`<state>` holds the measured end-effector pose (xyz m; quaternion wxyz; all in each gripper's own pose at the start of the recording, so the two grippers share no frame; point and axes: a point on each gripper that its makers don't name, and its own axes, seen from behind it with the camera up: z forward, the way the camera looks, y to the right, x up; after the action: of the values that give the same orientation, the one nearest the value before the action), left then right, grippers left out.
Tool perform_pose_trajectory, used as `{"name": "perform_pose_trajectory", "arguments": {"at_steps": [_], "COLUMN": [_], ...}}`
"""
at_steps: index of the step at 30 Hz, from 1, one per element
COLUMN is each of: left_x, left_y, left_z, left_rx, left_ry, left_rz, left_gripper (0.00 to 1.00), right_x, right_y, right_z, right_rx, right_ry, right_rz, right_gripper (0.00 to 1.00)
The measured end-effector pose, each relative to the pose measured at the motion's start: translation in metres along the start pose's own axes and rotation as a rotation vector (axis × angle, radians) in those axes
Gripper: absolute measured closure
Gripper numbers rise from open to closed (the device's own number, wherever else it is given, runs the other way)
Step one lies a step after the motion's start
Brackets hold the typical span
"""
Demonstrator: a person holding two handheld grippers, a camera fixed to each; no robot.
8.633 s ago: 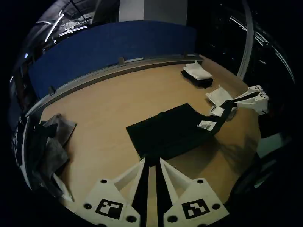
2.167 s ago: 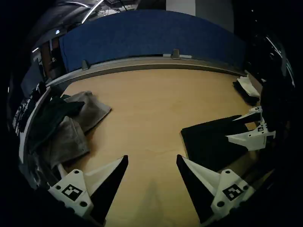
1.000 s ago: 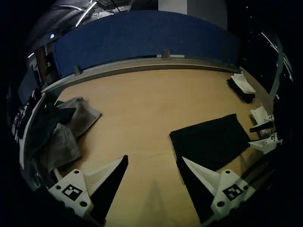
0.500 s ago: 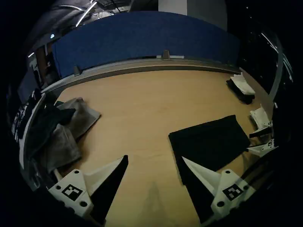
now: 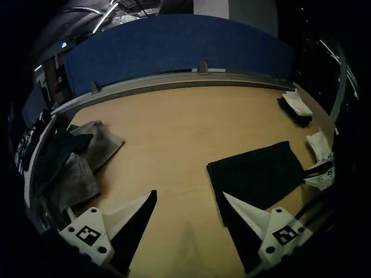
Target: Fold towel
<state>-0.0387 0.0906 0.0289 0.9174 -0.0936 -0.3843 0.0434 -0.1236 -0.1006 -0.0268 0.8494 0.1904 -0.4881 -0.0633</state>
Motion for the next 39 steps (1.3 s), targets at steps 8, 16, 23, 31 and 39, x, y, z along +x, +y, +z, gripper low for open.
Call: {"name": "perform_pose_trajectory", "arguments": {"at_steps": [8,16,23,31,39], "left_x": [0.000,-0.001,-0.003,0.000,0.003], "left_y": [0.000,0.001,0.000,0.001,0.000], "left_z": [0.000,-0.001,-0.003,-0.008,-0.014], "left_rx": [0.003,0.002,0.002,0.000,-0.001], "left_ry": [0.000,0.000,0.000,0.006,0.017], "left_rz": [0.003,0.001,0.002,-0.003,-0.009], "left_gripper": [0.05,0.05,0.05,0.05,0.05], "right_x": [-0.002,0.000,0.015,0.049,0.083], "right_y": [0.001,-0.001,-0.003,-0.013,-0.025], "right_z": [-0.001,-0.002,-0.008,-0.024,-0.034], "right_rx": [0.006,0.014,0.016,0.030,0.042], "right_ry": [-0.005,-0.001,0.026,0.082,0.127], "right_rz": [0.016,0.015,0.004,-0.038,-0.084], "right_gripper": [0.87,0.93,0.94,0.94,0.94]}}
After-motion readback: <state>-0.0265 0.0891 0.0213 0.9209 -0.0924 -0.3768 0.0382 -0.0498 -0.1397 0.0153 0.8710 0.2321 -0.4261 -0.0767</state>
